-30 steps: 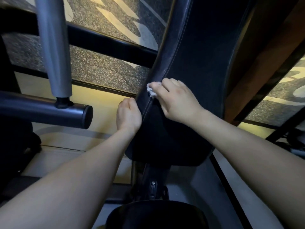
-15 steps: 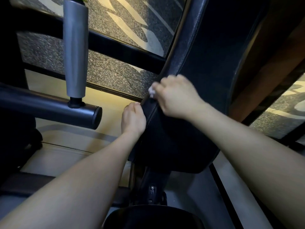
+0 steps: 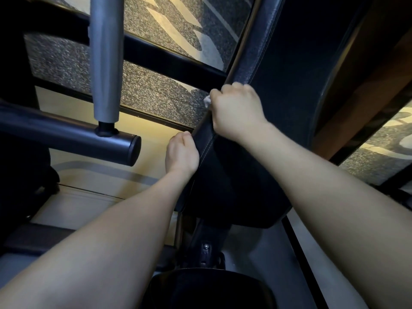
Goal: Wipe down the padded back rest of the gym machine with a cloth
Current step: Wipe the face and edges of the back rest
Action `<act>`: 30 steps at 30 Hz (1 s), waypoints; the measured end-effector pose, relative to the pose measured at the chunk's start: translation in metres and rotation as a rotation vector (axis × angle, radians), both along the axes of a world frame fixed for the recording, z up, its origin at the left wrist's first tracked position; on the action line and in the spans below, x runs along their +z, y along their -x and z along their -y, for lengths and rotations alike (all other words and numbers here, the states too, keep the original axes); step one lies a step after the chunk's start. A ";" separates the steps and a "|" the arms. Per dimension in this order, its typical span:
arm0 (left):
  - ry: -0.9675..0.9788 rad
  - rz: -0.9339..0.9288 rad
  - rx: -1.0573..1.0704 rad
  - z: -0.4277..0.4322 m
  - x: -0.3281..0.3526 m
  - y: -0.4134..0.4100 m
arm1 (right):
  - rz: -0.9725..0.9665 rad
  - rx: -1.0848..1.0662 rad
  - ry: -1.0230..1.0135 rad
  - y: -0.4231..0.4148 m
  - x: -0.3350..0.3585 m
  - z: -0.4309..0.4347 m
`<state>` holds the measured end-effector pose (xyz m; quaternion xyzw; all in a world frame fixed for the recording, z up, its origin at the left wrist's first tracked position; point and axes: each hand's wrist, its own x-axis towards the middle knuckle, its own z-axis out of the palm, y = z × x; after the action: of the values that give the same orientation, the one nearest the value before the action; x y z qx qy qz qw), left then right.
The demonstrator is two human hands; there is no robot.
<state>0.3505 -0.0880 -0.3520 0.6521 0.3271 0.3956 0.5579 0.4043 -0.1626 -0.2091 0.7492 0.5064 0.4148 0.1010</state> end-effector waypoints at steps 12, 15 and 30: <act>0.017 0.007 -0.002 0.001 -0.001 0.001 | -0.085 0.186 -0.089 -0.024 -0.043 0.071; 0.014 0.007 0.004 0.000 -0.001 0.000 | -0.150 0.355 0.093 -0.016 -0.078 0.091; -0.018 -0.003 0.019 -0.003 -0.005 -0.004 | -0.092 0.328 0.082 -0.055 -0.031 0.093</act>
<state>0.3544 -0.0855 -0.3574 0.6546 0.3307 0.4027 0.5477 0.4597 -0.2559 -0.2405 0.6701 0.6423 0.3701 0.0391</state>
